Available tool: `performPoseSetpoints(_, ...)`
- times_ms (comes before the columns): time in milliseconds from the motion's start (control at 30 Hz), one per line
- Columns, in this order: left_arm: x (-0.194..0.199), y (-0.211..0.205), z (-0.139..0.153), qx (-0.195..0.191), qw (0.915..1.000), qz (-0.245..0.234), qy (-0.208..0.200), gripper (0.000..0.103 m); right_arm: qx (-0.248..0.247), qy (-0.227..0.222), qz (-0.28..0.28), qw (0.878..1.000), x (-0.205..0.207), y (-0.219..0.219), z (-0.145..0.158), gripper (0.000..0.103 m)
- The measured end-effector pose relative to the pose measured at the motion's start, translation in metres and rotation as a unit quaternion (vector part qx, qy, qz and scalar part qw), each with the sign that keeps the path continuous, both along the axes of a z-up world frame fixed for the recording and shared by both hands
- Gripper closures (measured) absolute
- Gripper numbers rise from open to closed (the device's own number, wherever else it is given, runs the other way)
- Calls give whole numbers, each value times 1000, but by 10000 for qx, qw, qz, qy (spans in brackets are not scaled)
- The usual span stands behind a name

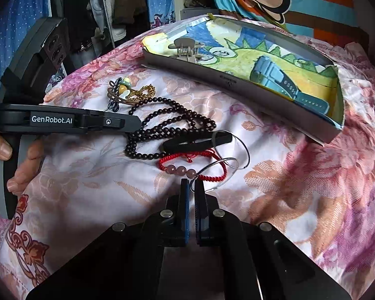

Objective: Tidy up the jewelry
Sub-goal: 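Grasp the black bead necklace with the left gripper while the right gripper grasps the silver ring, then carry the necklace into the tray with the left gripper while the right gripper drops the ring there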

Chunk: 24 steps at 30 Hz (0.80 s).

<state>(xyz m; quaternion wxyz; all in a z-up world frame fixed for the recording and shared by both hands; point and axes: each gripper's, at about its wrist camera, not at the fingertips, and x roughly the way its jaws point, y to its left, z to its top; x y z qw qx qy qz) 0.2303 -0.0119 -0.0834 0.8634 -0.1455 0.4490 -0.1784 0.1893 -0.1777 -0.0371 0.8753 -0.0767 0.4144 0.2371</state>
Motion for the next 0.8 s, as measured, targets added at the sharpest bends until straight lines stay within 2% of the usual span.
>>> performPoseSetpoints(333, -11, -3, 7, 188, 9997, -51, -148, 97, 207, -252, -597, 9977, -10, -35, 17, 101)
performPoseSetpoints(567, -29, -14, 33, 546, 9961, -265, -636, 97, 306, -512, -581, 9965, -11, -38, 32, 101)
performPoseSetpoints(800, -37, -5, 69, -16, 9968, -291, -741, 97, 501, -842, -483, 9940, -16, -41, 57, 101)
